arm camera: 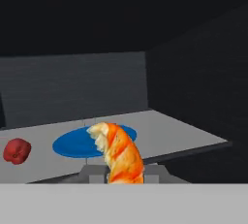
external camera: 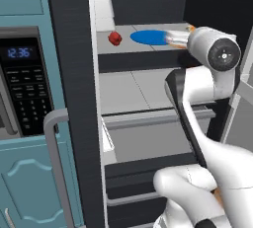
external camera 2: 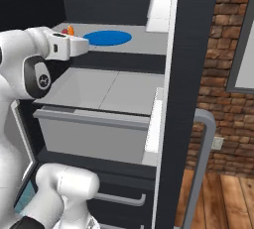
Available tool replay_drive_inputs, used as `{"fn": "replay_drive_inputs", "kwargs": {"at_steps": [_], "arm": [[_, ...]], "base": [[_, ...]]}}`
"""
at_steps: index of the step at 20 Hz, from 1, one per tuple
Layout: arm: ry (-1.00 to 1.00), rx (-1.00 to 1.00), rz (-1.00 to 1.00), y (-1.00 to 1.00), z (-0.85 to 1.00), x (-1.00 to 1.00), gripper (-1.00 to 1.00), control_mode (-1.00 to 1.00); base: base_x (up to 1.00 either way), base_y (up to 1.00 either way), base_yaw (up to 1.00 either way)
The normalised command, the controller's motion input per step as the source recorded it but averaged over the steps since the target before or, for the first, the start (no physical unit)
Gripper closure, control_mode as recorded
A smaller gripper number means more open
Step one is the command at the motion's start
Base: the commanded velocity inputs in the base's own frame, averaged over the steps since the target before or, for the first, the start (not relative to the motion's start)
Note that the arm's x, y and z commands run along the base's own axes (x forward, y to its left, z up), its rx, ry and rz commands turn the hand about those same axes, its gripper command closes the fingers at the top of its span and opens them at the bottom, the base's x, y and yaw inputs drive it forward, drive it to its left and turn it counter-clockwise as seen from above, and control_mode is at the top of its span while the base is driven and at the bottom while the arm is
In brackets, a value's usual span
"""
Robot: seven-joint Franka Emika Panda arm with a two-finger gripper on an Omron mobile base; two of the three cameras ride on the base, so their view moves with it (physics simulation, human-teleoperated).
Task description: Retrieve the shrimp from the fridge and place it on the cutting board.
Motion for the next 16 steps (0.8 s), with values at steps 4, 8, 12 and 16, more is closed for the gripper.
{"fn": "replay_drive_inputs", "kwargs": {"at_steps": [4, 8, 12, 16], "arm": [[-0.23, 0.00, 0.00, 0.00, 0.12, -1.00, 1.00, -1.00], [-0.20, 0.00, 0.00, 0.00, 0.02, -0.99, 1.00, -1.00], [-0.02, 0.00, 0.00, -0.01, 0.00, -0.58, 1.00, -1.00], [0.00, 0.00, 0.00, -0.02, 0.00, -0.12, 1.00, -1.00]], "base": [[0.00, 0.00, 0.00], [0.00, 0.00, 0.00], [0.00, 0.00, 0.00], [0.00, 0.00, 0.00]]}}
